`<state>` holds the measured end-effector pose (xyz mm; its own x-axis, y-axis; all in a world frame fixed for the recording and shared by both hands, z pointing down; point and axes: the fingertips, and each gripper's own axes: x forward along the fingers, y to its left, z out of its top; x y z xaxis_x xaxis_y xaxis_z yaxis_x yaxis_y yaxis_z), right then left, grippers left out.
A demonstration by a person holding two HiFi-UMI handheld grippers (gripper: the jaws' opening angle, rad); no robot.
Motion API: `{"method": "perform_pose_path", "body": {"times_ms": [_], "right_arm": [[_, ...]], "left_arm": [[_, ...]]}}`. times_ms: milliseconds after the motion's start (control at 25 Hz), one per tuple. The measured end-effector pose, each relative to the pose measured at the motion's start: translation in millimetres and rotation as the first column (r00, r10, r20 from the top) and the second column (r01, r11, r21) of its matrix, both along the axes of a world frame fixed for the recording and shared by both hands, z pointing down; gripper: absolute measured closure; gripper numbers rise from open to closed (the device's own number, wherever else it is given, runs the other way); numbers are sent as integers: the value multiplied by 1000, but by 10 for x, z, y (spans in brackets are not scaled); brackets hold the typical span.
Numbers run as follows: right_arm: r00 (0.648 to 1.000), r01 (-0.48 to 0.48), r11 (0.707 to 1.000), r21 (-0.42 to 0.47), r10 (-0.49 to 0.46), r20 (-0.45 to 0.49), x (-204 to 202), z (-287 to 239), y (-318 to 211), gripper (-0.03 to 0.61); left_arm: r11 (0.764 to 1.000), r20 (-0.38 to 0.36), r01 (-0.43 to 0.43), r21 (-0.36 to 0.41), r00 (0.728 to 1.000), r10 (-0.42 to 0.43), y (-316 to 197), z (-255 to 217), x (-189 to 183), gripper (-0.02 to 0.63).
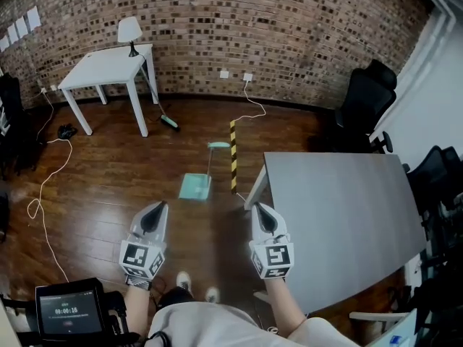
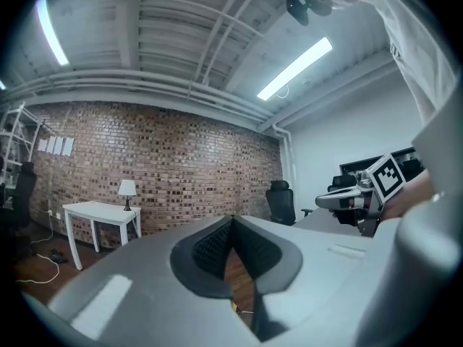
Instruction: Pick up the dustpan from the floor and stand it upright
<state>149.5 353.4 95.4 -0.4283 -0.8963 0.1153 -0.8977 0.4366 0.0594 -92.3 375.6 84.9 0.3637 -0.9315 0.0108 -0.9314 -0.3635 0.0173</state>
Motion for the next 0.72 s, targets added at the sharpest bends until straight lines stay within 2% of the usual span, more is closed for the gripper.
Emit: {"method": "perform_pose_path", "body": {"times_ms": [160, 440, 720], "right_arm": [[1000, -1, 1000, -1, 1, 20, 58, -31, 292, 565], [1000, -9, 1000, -7, 9, 20, -138, -47, 496, 565], [1000, 14, 1000, -22, -13, 19, -379, -75, 520, 568]], "left_arm": [[1000, -51, -2, 1, 999, 2, 253, -63, 20, 614], [1000, -31, 3, 0, 1000, -3, 403, -99, -203, 614], [1000, -19, -24, 6, 1000, 24, 433, -126, -259, 614]]}}
